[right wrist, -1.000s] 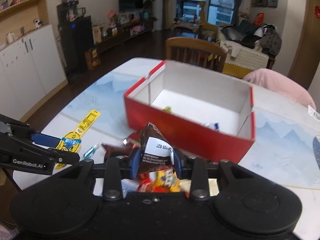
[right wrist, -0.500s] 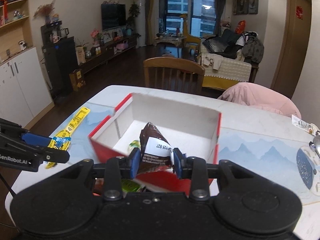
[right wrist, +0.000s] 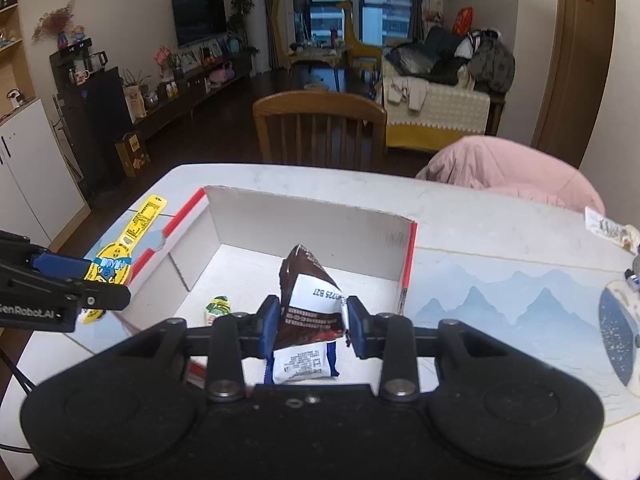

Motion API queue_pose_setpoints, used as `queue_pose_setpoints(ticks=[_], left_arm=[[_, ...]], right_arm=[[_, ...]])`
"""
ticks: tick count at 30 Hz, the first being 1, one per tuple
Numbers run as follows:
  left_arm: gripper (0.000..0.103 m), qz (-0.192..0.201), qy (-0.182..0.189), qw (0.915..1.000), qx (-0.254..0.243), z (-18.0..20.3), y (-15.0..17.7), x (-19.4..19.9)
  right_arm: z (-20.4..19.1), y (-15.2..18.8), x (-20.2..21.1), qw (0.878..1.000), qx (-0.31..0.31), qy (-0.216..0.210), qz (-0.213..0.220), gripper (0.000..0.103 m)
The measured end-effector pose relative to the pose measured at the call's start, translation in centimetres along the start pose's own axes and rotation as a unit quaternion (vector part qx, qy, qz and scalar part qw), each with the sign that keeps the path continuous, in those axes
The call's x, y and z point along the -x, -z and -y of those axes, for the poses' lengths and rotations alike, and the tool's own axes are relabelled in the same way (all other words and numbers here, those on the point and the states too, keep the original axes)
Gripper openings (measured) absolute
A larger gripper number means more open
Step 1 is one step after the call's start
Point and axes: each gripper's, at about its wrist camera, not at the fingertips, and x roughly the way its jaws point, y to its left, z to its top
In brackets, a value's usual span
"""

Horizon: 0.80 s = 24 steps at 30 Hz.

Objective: Organize snacks
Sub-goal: 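Carry the yellow jelly pack and brown bag with both tools into the red box, then open both tools to release the jelly pack and brown bag, then withdraw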

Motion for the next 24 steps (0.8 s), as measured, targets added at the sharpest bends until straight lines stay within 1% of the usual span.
queue_pose_setpoints(ticks=[6,9,11,16,22,23,24], left_arm=[[0.050,-0.028,-0.013,0.9995,0.000,-0.2,-2.1,-3.5],[0.050,-0.046,-0.016,0.9988,0.000,-0.3,-2.8,-5.4],[0.050,-0.059,-0.023,0.9980,-0.003,-0.2,-3.0,-6.7],[0.050,-0.095,-0.031,0.9950,-0.002,-0.3,-2.8,-10.0],[0.050,-0.130,-0.035,0.9908,-0.010,0.1,-2.4,-13.0],[0.050,-0.127,-0.035,0.9911,-0.021,0.4,-2.4,-13.2],[0.051,-0.133,-0.033,0.9903,-0.024,0.7,-2.4,-13.5]], right_arm=[[0.8,-1.1,-3.4,1.000,-0.005,-0.004,-0.031,0.033],[1.3,-1.2,-5.2,0.999,-0.003,-0.013,-0.045,0.032],[1.3,-1.1,-6.2,0.998,0.007,-0.011,-0.057,0.032],[1.9,-0.3,-8.3,0.996,0.003,-0.020,-0.087,0.033],[1.6,0.8,-9.3,0.994,0.010,-0.031,-0.106,0.036],[1.6,1.0,-9.5,0.993,0.011,-0.032,-0.109,0.036],[1.6,1.1,-9.6,0.993,0.013,-0.032,-0.112,0.036]])
